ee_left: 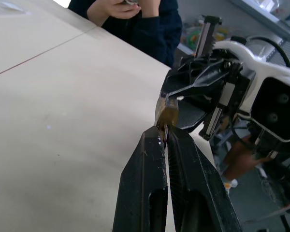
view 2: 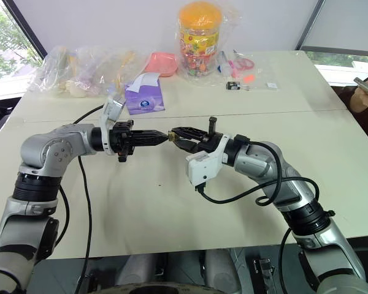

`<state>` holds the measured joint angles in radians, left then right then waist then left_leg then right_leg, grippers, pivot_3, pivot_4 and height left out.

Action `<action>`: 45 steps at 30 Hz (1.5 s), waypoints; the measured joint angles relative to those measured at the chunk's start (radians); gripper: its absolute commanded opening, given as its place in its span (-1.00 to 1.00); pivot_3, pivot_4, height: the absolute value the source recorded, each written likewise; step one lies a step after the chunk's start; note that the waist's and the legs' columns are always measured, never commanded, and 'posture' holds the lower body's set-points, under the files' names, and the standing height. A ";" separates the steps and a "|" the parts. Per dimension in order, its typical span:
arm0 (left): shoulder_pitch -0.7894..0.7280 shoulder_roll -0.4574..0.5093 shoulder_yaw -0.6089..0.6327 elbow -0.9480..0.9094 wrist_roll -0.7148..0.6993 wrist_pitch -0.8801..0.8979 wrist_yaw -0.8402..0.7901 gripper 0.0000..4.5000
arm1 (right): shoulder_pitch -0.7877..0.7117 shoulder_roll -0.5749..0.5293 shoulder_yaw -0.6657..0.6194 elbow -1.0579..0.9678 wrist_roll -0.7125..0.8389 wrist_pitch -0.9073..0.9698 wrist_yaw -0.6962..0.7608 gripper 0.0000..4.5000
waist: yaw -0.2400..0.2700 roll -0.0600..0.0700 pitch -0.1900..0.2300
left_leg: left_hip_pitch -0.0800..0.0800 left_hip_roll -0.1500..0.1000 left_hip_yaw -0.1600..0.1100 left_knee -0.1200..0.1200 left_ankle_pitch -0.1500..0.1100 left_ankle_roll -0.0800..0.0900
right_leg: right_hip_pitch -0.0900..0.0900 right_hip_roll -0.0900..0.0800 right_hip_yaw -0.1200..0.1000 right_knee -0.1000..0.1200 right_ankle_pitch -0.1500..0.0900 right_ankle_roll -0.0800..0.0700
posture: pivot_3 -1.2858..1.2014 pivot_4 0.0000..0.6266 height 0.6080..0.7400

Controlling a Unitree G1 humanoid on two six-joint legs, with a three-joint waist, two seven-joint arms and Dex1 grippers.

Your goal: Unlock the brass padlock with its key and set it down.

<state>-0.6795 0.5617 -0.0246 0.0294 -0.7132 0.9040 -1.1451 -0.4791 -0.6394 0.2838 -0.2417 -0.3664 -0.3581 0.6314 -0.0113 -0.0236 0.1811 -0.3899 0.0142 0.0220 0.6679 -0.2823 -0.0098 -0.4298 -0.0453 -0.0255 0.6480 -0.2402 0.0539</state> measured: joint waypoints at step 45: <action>0.063 0.024 -0.119 -0.053 0.360 -0.647 -0.089 -0.91 | 0.000 0.004 -0.018 -0.002 0.074 0.050 0.117 -0.69 | 0.001 0.000 0.000 | 0.000 0.000 0.001 0.000 0.000 0.000 | 0.000 0.000 -0.001 0.000 0.000 0.000 | 0.03 -0.52 0.96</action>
<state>-0.6169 0.5856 -0.1439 -0.0240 -0.3531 0.2570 -1.2341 -0.4791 -0.6352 0.2659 -0.2440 -0.2926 -0.3083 0.7483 -0.0103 -0.0235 0.1810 -0.3897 0.0141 0.0225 0.6680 -0.2823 -0.0097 -0.4296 -0.0452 -0.0264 0.6478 -0.2401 0.0539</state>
